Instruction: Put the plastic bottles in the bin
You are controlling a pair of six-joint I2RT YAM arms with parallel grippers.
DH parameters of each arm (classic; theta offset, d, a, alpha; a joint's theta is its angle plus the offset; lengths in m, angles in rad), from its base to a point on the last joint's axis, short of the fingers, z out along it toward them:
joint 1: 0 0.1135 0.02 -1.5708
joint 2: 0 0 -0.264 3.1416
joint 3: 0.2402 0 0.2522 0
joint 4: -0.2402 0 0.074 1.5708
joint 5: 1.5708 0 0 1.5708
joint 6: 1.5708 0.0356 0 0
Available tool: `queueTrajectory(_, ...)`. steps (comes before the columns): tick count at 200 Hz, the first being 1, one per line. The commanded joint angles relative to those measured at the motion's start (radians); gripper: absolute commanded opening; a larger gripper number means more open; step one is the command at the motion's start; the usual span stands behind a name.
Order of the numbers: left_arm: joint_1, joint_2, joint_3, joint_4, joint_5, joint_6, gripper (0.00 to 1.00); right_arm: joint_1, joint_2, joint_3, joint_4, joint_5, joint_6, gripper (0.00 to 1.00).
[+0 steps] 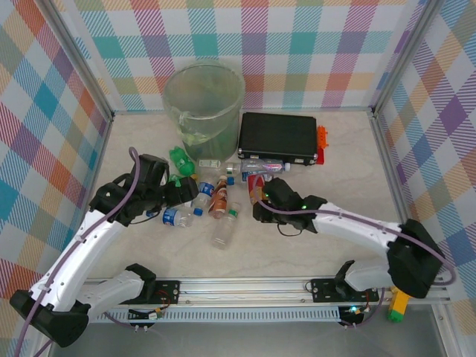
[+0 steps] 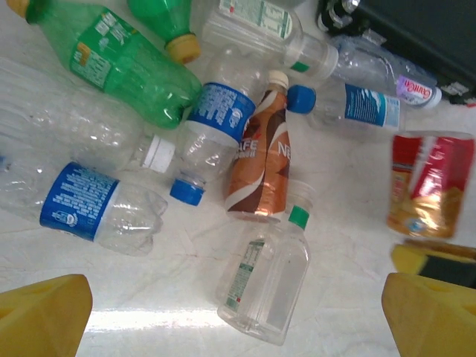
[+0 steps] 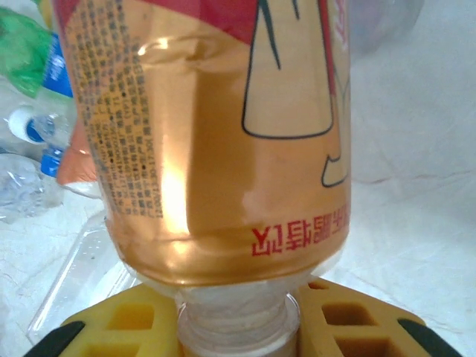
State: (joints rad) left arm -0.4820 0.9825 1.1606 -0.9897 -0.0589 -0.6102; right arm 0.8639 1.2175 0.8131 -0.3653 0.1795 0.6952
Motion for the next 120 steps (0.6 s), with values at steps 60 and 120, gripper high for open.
queueTrajectory(60,-0.008,-0.048,0.112,-0.049,-0.158,-0.007,0.99,-0.039,0.162,0.528,-0.157,0.124,-0.341,0.27)
queueTrajectory(120,-0.008,-0.136,0.123,-0.116,-0.201,-0.013,1.0,-0.1,0.453,0.977,-0.184,0.014,-0.471,0.28)
